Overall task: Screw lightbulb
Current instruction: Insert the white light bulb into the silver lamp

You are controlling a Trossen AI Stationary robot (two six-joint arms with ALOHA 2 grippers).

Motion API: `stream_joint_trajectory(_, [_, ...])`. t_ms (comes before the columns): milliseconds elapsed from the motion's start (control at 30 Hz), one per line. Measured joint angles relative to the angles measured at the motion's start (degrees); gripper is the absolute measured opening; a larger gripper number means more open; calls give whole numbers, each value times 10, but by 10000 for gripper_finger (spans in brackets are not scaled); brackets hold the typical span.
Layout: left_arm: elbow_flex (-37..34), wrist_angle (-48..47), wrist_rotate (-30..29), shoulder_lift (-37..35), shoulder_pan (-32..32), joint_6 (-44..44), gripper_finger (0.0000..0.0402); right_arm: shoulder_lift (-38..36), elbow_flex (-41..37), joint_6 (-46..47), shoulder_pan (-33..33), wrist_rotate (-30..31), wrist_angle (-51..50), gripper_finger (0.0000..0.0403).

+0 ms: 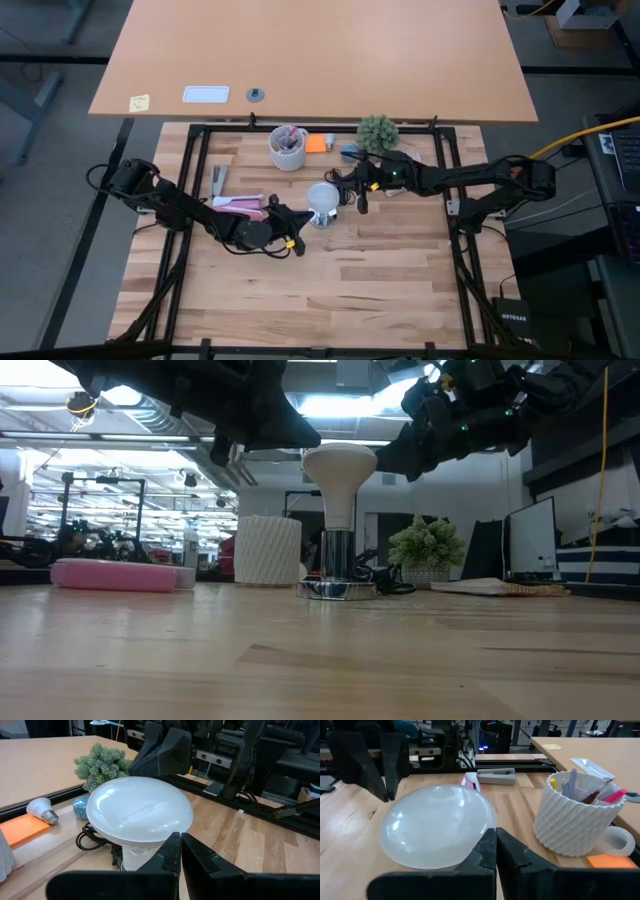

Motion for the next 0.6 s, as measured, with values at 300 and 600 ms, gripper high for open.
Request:
stream_joint_trajectory(300, [0,-3,-6,0,3,-2,5,0,0,19,0,-31,-5,3])
stream_joint_trajectory(600, [0,-16,-8,0,17,-16,5,0,0,31,0,-39,-19,3])
